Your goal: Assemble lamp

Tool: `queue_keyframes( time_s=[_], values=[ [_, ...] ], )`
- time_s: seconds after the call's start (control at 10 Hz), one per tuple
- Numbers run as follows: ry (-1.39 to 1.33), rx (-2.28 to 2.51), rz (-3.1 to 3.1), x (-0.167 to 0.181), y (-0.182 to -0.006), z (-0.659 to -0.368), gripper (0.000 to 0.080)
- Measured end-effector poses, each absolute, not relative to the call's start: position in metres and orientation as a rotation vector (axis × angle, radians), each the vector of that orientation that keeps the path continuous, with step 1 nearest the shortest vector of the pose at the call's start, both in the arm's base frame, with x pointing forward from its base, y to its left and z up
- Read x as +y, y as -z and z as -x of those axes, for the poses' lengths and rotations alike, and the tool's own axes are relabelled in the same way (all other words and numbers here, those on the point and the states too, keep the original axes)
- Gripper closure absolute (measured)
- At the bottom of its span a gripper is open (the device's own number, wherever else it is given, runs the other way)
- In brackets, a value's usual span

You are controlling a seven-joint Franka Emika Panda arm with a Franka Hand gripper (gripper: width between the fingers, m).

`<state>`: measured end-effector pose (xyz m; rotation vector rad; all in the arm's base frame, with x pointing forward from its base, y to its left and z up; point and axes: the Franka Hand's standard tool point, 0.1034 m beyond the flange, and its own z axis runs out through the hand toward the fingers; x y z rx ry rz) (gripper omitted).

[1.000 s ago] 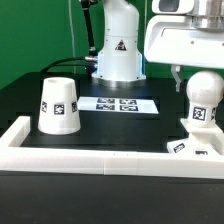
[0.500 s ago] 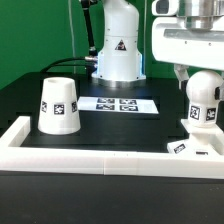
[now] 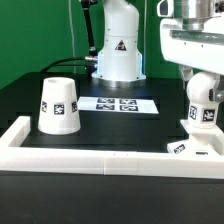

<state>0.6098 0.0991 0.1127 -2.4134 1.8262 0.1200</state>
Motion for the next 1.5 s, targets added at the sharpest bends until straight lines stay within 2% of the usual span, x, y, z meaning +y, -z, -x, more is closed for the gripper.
queue_keyframes(
  time_s=[0.6,1.1,1.2,1.3,1.5],
  values=[
    [-0.175,2.323,1.840,0.1051,-0.1141,-0.6115,0.0222],
    [-0.223,2.468,1.615,0.1080,-0.1145,-0.6140,0.0222],
    [-0.220,2.435,1.659,0.1088,-0.1143,-0.6138,0.0146],
    [-0.221,2.369,1.756,0.1085,-0.1135,-0.6119,0.0114],
    [-0.228,2.227,1.950,0.1088,-0.1120,-0.6068,0.0104]
  ],
)
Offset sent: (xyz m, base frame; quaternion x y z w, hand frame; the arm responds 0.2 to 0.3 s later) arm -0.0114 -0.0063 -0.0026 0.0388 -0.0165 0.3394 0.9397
